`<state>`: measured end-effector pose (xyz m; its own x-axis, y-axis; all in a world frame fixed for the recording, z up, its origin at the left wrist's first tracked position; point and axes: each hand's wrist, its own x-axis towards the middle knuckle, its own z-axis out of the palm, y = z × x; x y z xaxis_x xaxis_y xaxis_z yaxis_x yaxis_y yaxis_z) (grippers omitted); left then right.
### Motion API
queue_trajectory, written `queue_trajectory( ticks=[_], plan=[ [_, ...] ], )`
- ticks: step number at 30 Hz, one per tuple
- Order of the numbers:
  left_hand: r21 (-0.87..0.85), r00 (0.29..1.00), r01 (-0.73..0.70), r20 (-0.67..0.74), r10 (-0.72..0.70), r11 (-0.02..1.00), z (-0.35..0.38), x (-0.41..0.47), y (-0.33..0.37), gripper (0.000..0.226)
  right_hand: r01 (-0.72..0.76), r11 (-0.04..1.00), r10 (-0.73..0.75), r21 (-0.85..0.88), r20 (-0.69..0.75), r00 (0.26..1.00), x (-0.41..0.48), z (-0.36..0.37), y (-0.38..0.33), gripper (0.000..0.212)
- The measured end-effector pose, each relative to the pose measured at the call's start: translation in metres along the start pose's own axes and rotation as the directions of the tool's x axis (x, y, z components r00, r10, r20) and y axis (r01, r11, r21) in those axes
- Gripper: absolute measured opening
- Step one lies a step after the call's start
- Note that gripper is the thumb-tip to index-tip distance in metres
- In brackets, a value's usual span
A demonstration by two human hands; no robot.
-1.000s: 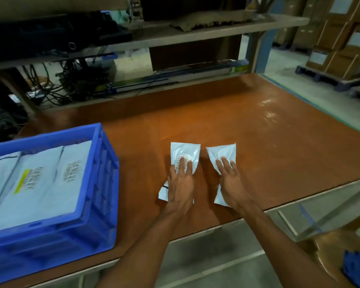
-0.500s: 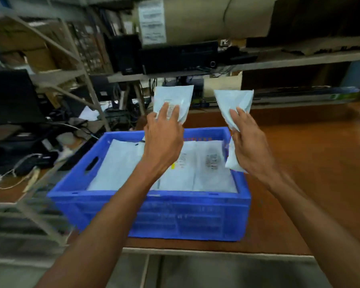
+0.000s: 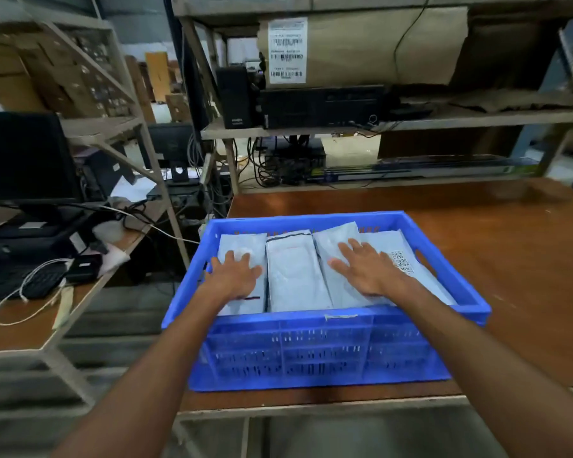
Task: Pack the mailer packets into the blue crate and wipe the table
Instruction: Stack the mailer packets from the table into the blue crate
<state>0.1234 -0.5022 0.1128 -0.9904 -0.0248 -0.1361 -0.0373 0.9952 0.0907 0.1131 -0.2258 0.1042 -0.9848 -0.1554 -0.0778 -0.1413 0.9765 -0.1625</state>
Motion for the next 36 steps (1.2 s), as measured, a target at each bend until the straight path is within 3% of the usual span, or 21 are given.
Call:
queue_trajectory(
  ticks=[4,8,16,18,21,23,25,28,30,36],
  plan=[
    [-0.090,0.998,-0.040,-0.044,0.036,0.995,0.004,0.018,-0.011,0.064,0.068,0.995,-0.079,-0.077,-0.145,0.986,0.010,-0.008,-0.001,0.069],
    [-0.037,0.992,-0.064,0.106,0.068,0.997,0.016,0.028,-0.016,0.067,0.034,0.994,-0.024,-0.102,0.097,0.995,0.026,0.010,-0.008,0.076],
    [-0.036,0.993,-0.050,0.101,0.054,0.998,0.027,0.042,-0.020,0.067,-0.027,0.999,0.022,0.024,0.183,0.983,0.037,0.021,-0.003,0.076],
    [-0.036,0.996,-0.084,-0.023,0.083,0.996,0.022,0.042,-0.022,0.065,0.018,0.999,-0.022,0.048,0.094,0.995,0.032,0.013,-0.006,0.067],
    [0.074,0.927,-0.186,-0.318,0.200,0.980,0.004,0.039,-0.030,0.061,0.079,0.991,-0.048,0.104,-0.270,0.962,0.021,-0.020,0.003,0.047],
    [0.144,0.867,-0.192,-0.438,0.237,0.971,-0.007,0.036,-0.041,0.061,0.021,0.979,0.077,0.201,-0.464,0.882,0.014,-0.043,0.028,0.032],
    [0.068,0.881,-0.108,-0.455,0.127,0.992,-0.011,0.037,-0.059,0.064,-0.112,0.949,0.257,0.296,-0.512,0.820,0.005,-0.057,0.061,0.036],
    [-0.212,0.945,0.016,-0.316,-0.084,0.977,-0.012,0.038,-0.083,0.071,-0.349,0.876,0.438,0.334,-0.244,0.865,-0.013,-0.058,0.102,0.058],
    [-0.329,0.963,0.049,-0.234,-0.132,0.943,-0.012,0.037,-0.093,0.071,-0.380,0.820,0.448,0.428,-0.069,0.891,-0.019,-0.050,0.117,0.069],
    [-0.559,0.971,0.115,-0.113,-0.213,0.821,-0.004,0.035,-0.094,0.059,-0.258,0.735,0.363,0.627,-0.042,0.931,-0.021,-0.039,0.124,0.067]
  ],
)
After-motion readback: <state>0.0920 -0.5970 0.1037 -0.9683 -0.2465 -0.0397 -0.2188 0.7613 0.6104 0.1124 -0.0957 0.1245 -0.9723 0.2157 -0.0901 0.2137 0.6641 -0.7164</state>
